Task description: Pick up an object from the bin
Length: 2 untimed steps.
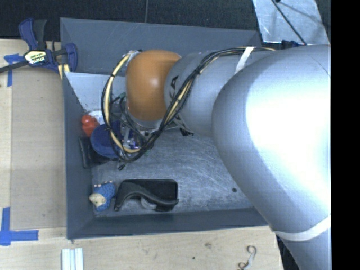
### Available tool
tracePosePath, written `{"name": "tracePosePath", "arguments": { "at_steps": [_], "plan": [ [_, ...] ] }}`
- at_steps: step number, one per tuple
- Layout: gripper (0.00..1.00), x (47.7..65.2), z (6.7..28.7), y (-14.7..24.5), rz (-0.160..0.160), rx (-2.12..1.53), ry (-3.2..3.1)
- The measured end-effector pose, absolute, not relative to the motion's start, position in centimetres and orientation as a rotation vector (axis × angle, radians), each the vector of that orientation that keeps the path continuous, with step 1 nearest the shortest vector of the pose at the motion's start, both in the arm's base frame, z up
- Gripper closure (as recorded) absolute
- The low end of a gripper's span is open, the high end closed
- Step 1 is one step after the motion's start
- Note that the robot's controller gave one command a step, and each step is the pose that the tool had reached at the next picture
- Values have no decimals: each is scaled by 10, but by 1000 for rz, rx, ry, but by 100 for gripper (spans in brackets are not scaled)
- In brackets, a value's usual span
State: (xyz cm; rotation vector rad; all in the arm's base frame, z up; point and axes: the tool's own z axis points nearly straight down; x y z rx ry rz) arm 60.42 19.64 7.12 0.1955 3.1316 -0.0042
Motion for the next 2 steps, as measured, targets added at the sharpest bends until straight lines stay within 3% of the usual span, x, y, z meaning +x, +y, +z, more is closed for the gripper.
{"name": "tracePosePath", "arguments": {
  "at_steps": [1,2],
  "plan": [
    [100,605,75,195,-3,200,3129],
    [100,609,234,192,6,228,3121]
  ]
}}
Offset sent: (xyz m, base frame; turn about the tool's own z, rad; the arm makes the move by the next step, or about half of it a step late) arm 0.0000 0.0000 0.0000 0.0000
